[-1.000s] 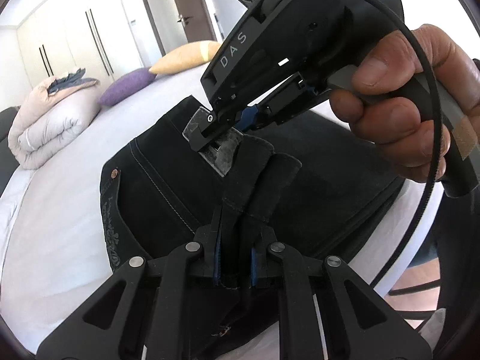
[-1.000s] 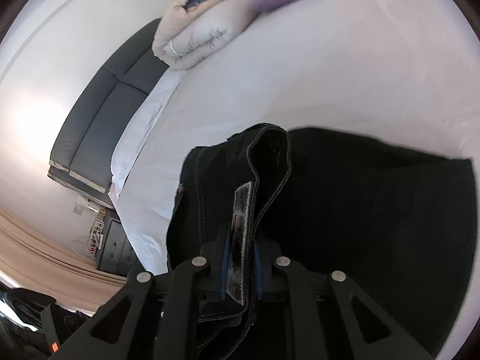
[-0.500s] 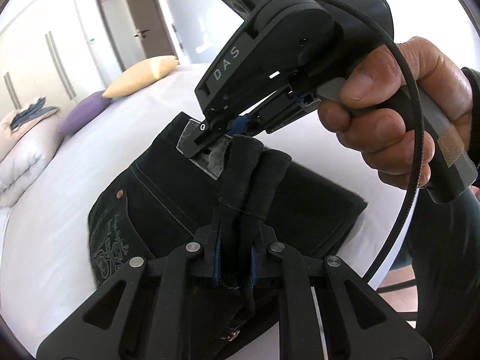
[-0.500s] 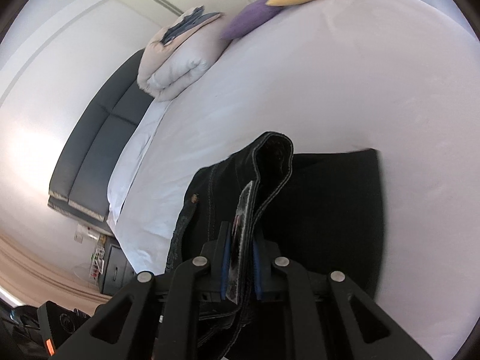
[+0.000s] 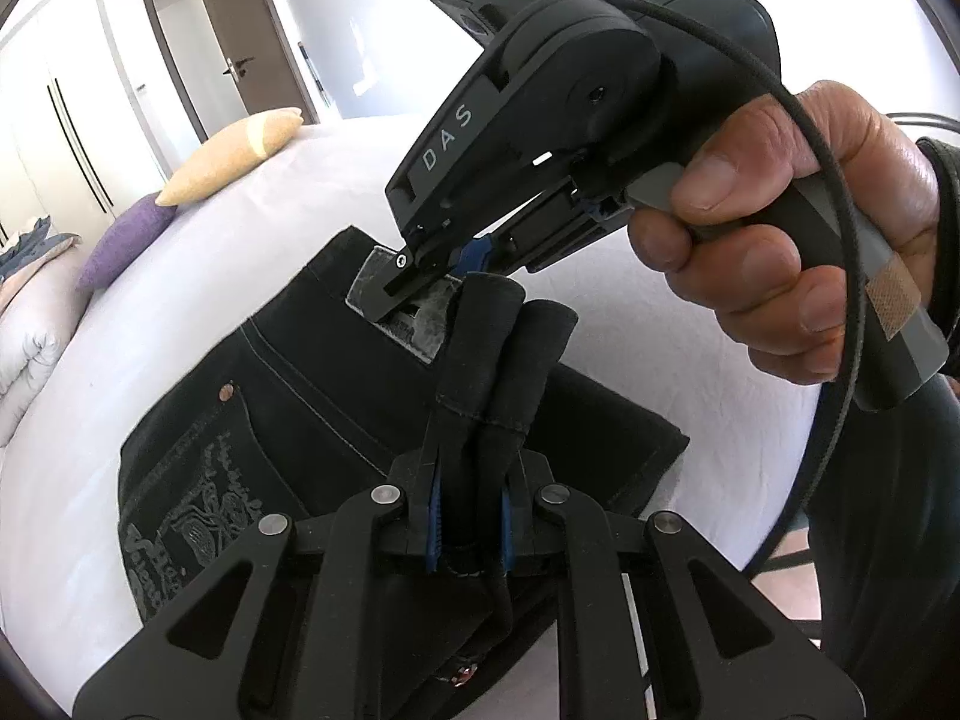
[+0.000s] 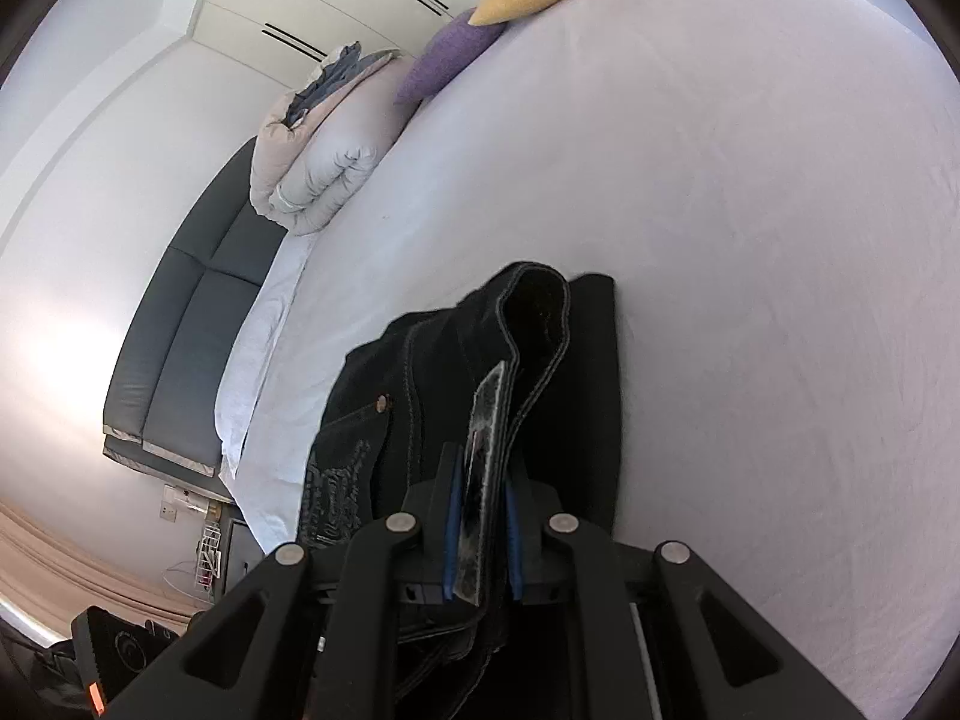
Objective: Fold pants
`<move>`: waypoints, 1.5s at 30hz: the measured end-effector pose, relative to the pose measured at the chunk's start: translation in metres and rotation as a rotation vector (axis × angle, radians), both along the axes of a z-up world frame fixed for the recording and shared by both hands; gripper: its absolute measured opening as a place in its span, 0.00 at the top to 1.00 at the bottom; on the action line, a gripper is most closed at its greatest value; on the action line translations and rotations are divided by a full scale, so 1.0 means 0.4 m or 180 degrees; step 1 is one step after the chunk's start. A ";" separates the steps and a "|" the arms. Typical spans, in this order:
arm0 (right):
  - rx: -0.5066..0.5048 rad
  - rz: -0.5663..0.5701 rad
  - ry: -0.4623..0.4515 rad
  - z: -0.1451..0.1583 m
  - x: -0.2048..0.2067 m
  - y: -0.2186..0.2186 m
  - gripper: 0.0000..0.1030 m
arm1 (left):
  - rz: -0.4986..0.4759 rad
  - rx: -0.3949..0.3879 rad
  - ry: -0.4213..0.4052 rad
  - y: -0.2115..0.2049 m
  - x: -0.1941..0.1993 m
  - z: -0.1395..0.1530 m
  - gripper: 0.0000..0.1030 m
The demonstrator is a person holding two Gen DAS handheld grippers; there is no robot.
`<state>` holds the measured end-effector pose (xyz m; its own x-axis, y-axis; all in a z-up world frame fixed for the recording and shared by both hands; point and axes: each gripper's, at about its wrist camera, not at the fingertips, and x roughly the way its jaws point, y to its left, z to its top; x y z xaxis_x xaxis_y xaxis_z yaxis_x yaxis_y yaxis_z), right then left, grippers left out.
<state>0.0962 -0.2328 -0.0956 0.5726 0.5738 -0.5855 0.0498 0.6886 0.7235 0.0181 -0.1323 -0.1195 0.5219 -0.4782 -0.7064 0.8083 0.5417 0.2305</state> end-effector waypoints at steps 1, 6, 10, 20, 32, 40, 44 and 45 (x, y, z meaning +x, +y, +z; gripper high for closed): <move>0.0019 -0.0017 0.0011 -0.006 -0.003 -0.001 0.88 | -0.0002 0.0008 0.0008 -0.004 0.009 0.004 0.88; 0.0113 -0.0124 0.0044 -0.052 -0.020 -0.011 0.87 | -0.0007 0.0034 0.0075 -0.006 0.022 0.025 0.88; 0.0220 -0.0198 0.0008 -0.074 -0.038 -0.018 0.85 | 0.0020 -0.0025 0.0180 0.022 0.030 0.023 0.83; 0.0001 -0.0494 -0.0149 0.038 -0.131 -0.043 0.94 | 0.0406 -0.0829 0.0868 0.277 0.113 0.139 0.76; 0.0034 -0.0292 0.0231 -0.051 -0.122 0.022 1.00 | 0.1026 -0.0823 0.1275 0.405 0.482 0.100 0.77; 0.0041 -0.0400 0.0114 -0.071 -0.144 0.032 1.00 | 0.1094 -0.0851 0.1251 0.428 0.478 0.057 0.78; -0.0207 -0.0416 0.0126 -0.047 -0.133 0.056 1.00 | 0.1041 -0.0737 0.1050 0.434 0.377 0.048 0.81; -0.0242 -0.0416 0.0125 -0.046 -0.139 0.055 1.00 | 0.1016 -0.0722 0.1015 0.436 0.354 0.041 0.82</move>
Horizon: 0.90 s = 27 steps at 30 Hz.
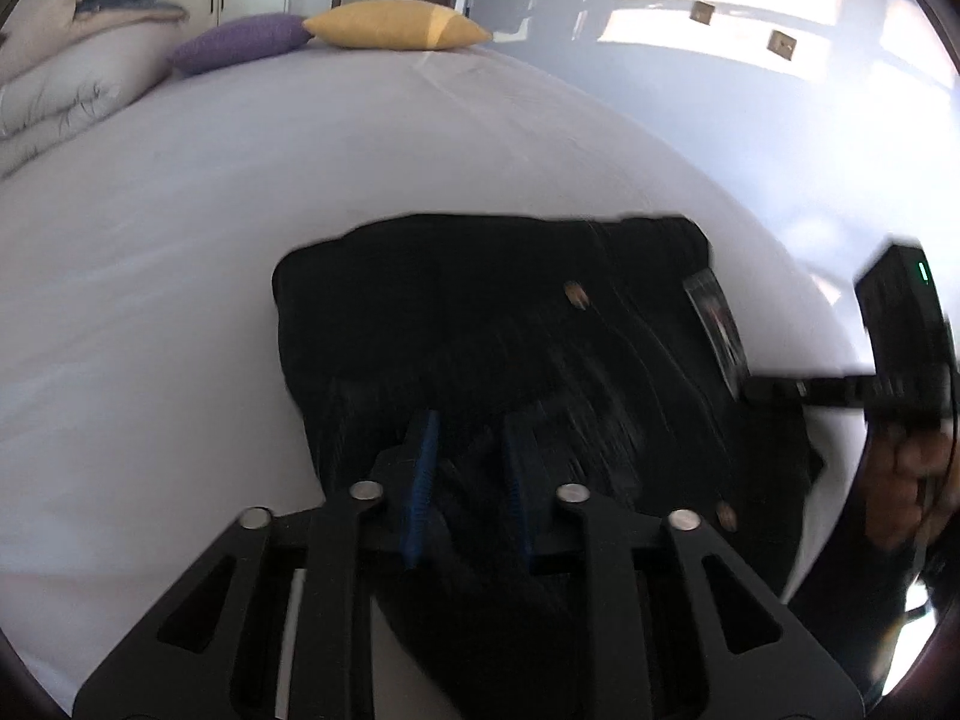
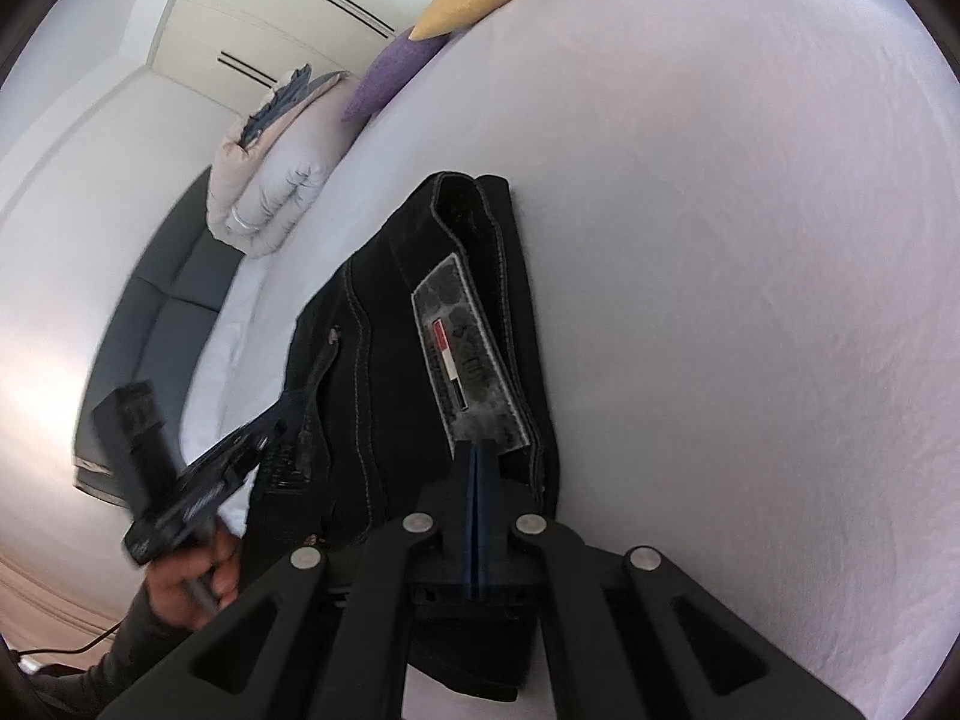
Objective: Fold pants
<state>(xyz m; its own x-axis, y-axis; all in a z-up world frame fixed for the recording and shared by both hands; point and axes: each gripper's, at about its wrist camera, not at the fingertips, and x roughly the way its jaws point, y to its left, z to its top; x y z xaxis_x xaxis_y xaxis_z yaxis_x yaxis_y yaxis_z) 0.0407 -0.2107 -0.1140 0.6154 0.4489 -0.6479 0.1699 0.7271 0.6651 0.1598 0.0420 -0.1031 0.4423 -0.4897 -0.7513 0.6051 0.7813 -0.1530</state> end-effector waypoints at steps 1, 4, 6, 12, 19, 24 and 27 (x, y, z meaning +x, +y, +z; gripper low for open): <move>-0.0012 -0.0007 0.0001 -0.001 -0.001 0.003 1.00 | -0.0022 0.0002 -0.0028 0.004 -0.025 -0.001 0.84; -0.0020 -0.0034 -0.0009 -0.003 0.000 0.009 1.00 | -0.0092 -0.0011 -0.0028 0.008 -0.096 -0.011 0.87; -0.0050 -0.0055 -0.0009 -0.002 0.000 0.013 1.00 | -0.0121 0.0000 -0.0051 0.008 -0.152 -0.018 0.91; -0.0155 -0.0093 -0.0001 0.004 0.001 0.032 1.00 | -0.0101 -0.0096 -0.0045 0.030 -0.254 -0.038 0.96; 0.0024 -0.0132 -0.0267 -0.020 -0.035 0.017 1.00 | -0.0120 -0.0061 -0.0073 0.029 -0.267 -0.050 0.96; 0.0122 -0.0241 -0.0293 -0.008 -0.085 0.014 1.00 | -0.0111 -0.0046 -0.0047 0.027 -0.258 -0.050 0.96; 0.0147 -0.0298 -0.0334 0.026 -0.128 0.011 0.92 | -0.0113 -0.0031 -0.0046 0.026 -0.256 -0.053 0.96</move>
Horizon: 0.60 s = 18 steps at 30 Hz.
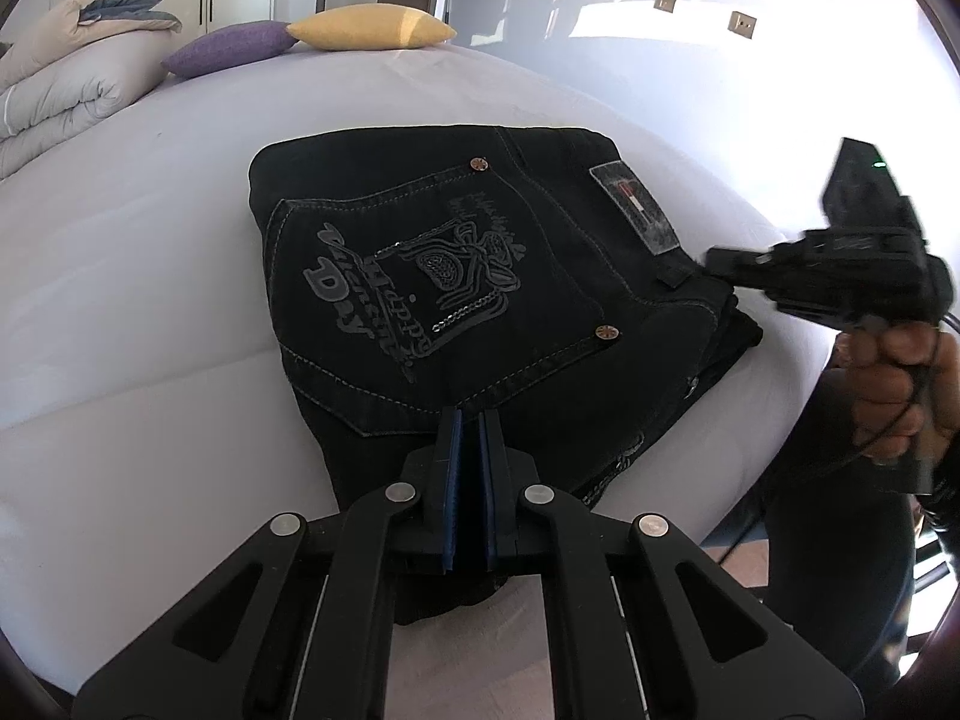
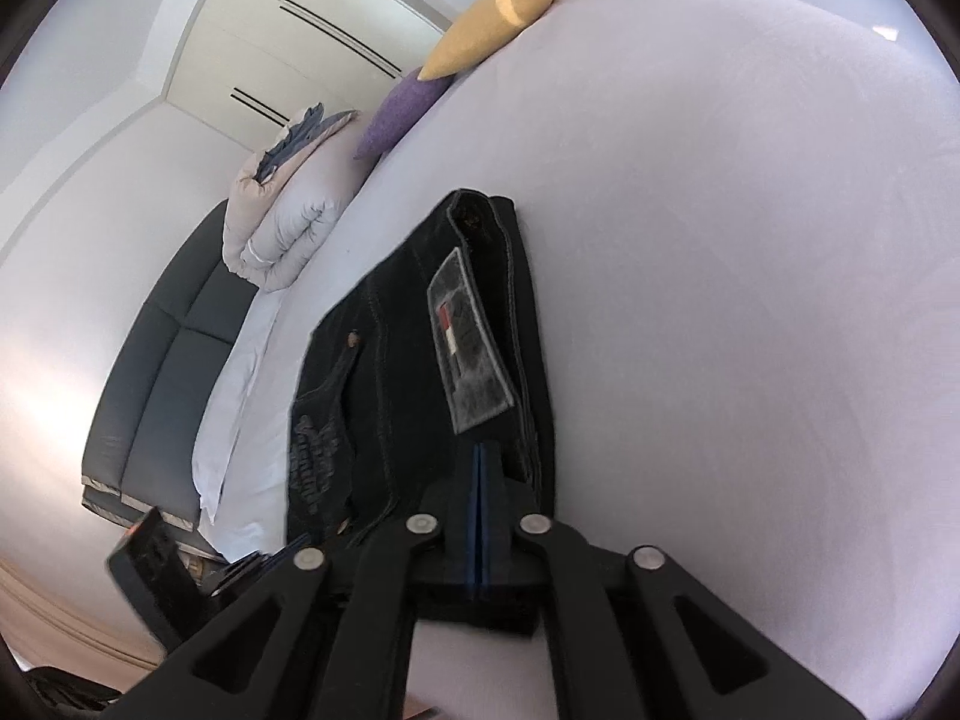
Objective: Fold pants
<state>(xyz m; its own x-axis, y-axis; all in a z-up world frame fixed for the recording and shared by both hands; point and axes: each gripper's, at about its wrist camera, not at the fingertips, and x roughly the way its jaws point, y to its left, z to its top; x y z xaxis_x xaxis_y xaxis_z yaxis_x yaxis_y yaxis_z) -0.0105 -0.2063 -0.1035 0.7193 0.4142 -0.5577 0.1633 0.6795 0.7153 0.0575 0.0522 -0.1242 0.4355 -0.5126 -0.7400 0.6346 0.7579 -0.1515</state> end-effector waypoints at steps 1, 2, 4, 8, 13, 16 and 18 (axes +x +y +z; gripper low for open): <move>-0.0020 -0.0052 -0.0055 0.016 -0.016 -0.005 0.80 | 0.0002 0.0001 0.0001 0.000 0.001 -0.002 0.96; -0.0044 -0.0107 -0.0088 0.029 -0.026 -0.011 0.67 | 0.0005 -0.0001 0.0004 -0.001 0.001 -0.003 0.96; -0.0021 -0.0212 -0.0158 0.052 -0.039 -0.032 0.61 | 0.0009 0.0002 0.0002 -0.001 0.001 -0.005 0.96; -0.0022 -0.0171 0.0024 0.051 0.004 -0.054 0.52 | 0.0014 0.0009 0.0007 -0.002 0.001 -0.006 0.96; -0.0002 0.0083 0.0325 0.018 0.094 -0.042 0.48 | 0.0067 -0.0043 0.0068 0.005 0.004 0.001 0.95; -0.0015 0.0159 0.0382 0.006 0.123 -0.029 0.47 | 0.0100 -0.0071 0.0111 0.014 0.007 0.023 0.94; -0.0004 0.0216 0.0401 0.001 0.140 -0.025 0.45 | 0.0151 -0.0117 0.0104 0.026 0.007 0.050 0.94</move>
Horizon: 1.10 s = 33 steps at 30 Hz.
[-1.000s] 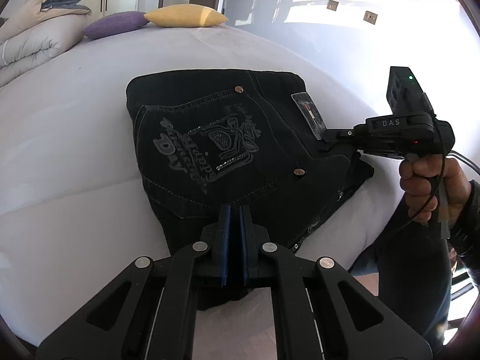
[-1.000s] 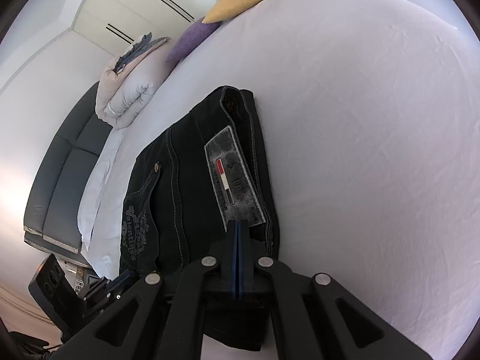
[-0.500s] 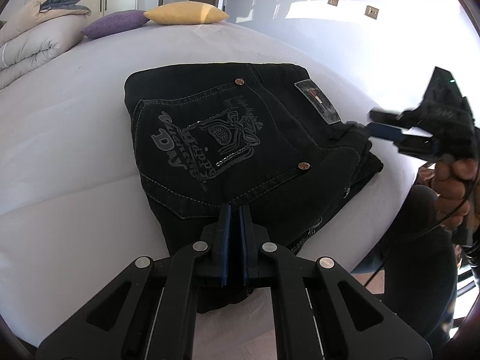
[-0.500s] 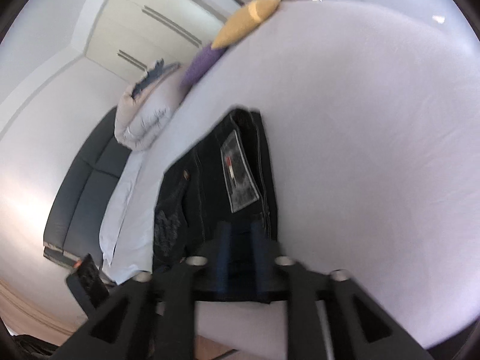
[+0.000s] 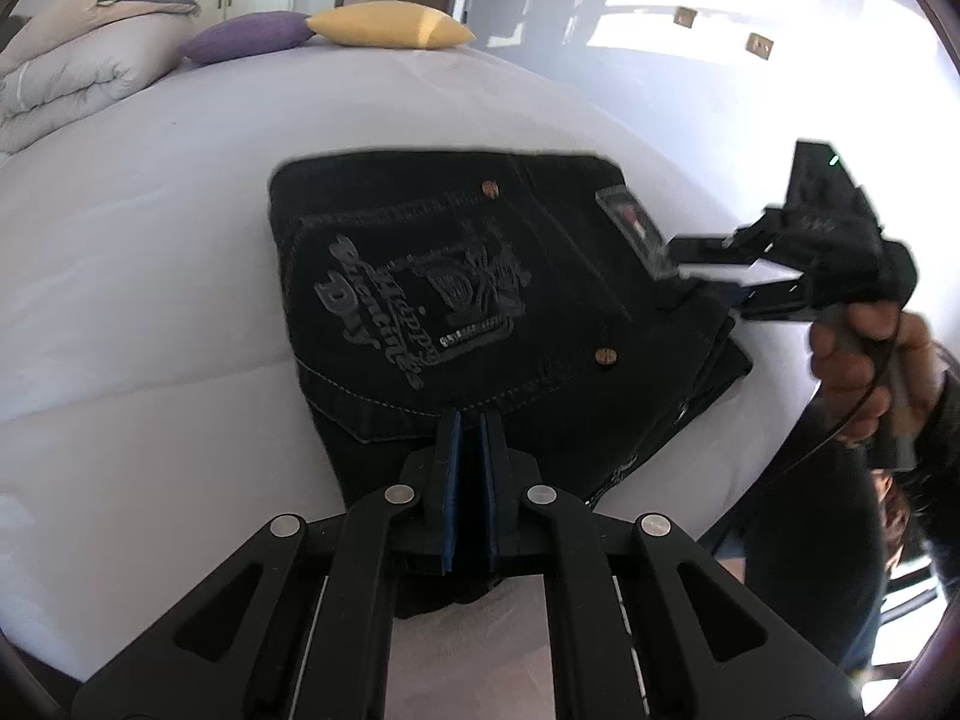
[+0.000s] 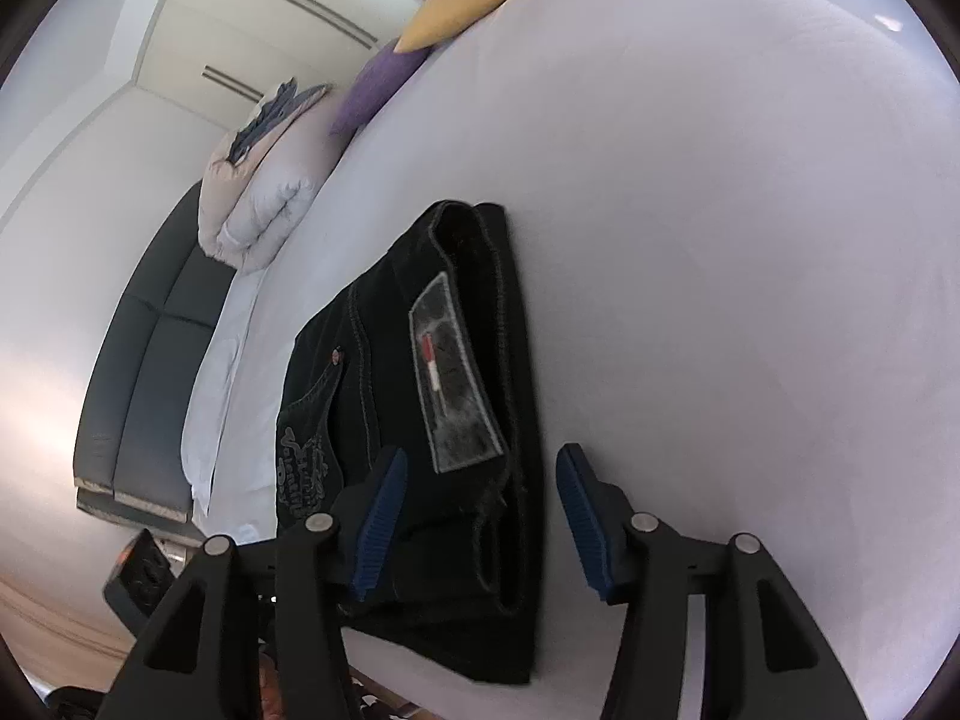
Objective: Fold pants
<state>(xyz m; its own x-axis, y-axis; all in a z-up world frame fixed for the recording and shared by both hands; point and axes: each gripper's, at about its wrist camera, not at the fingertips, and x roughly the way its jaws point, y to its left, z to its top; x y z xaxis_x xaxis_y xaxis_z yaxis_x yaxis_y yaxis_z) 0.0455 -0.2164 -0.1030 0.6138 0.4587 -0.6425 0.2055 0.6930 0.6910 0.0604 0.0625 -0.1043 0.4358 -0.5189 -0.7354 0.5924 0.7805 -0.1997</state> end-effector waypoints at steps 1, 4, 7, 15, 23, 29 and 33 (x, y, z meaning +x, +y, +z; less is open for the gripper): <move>0.0011 0.0017 0.0004 0.000 0.010 0.001 0.43 | 0.0028 -0.0019 -0.0042 0.009 0.001 0.016 0.94; -0.0012 0.0088 0.0029 -0.003 0.036 0.010 0.41 | 0.0162 -0.0017 -0.0059 0.036 0.035 0.041 0.94; -0.0070 0.0155 0.0070 -0.012 0.053 0.019 0.41 | 0.0358 0.0061 0.0006 0.062 0.091 0.035 0.94; -0.0138 0.0252 0.0109 -0.021 0.089 0.036 0.44 | 0.0547 0.0206 0.0236 0.080 0.227 0.016 0.94; -0.0061 0.0250 0.0088 -0.035 0.073 0.012 0.52 | 0.0679 0.0122 0.0423 0.095 0.291 0.033 0.93; -0.0072 0.0273 0.0059 -0.031 0.069 0.015 0.50 | 0.0743 -0.0404 0.0348 0.174 0.273 0.081 0.08; -0.0116 0.0317 0.0081 -0.023 0.074 0.021 0.48 | 0.0524 -0.0491 0.0538 0.154 0.272 0.057 0.08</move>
<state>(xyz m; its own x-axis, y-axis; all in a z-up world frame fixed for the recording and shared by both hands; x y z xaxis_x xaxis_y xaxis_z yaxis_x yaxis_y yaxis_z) 0.0753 -0.2080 -0.1122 0.5496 0.4928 -0.6746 0.1515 0.7353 0.6606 0.1692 0.1240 -0.0815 0.4014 -0.5629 -0.7226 0.4084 0.8161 -0.4089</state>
